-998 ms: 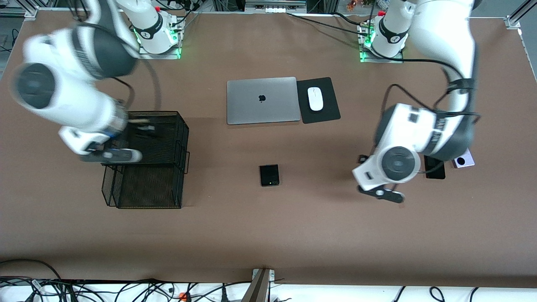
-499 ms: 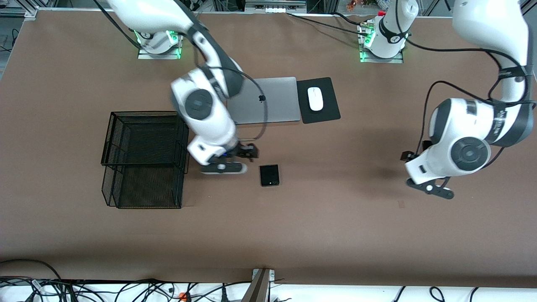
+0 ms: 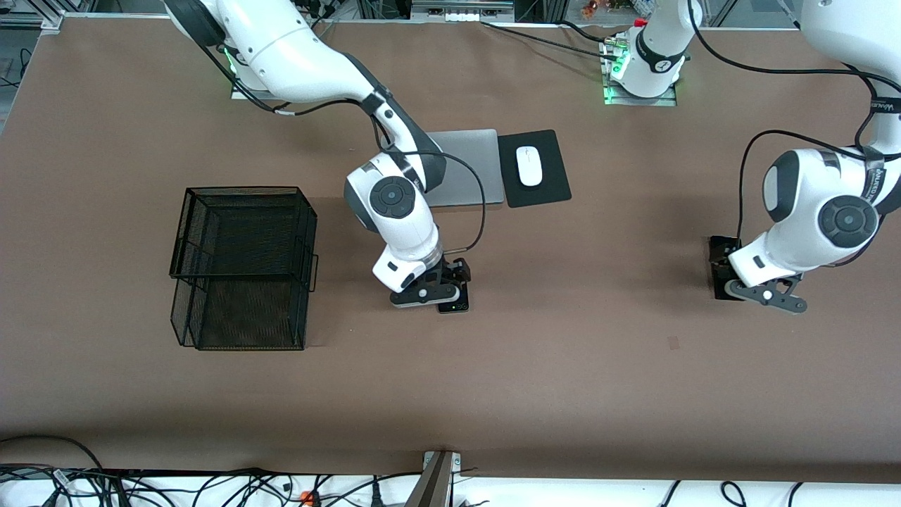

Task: Place phones with both arms
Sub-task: 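Grasp the flip phone with the right gripper while the left gripper grasps the bar phone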

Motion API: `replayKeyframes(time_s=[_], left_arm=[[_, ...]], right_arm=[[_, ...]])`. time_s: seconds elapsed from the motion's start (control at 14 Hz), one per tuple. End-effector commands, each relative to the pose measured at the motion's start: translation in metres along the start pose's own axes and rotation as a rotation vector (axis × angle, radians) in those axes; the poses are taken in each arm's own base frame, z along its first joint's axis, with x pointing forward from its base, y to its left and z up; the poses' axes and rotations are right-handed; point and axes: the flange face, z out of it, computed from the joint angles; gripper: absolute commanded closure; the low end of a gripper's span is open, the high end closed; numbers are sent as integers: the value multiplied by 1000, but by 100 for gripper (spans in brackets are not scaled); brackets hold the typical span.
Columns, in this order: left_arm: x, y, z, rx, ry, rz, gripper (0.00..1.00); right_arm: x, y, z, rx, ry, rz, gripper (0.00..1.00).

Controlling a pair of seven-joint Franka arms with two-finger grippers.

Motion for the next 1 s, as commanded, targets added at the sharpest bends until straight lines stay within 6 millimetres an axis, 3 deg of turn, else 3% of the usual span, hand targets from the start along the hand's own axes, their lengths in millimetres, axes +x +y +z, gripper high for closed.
replayKeyframes(time_s=[0.0, 0.43, 0.93], left_arm=[[-32, -10, 14, -9, 46, -18, 0], [-52, -7, 44, -98, 100, -161, 0], [-68, -31, 78, -102, 150, -256, 0]], right_arm=[[-6, -13, 24, 20, 52, -47, 0], [-20, -23, 38, -6, 57, -102, 0], [-27, -24, 48, -34, 57, -135, 0]])
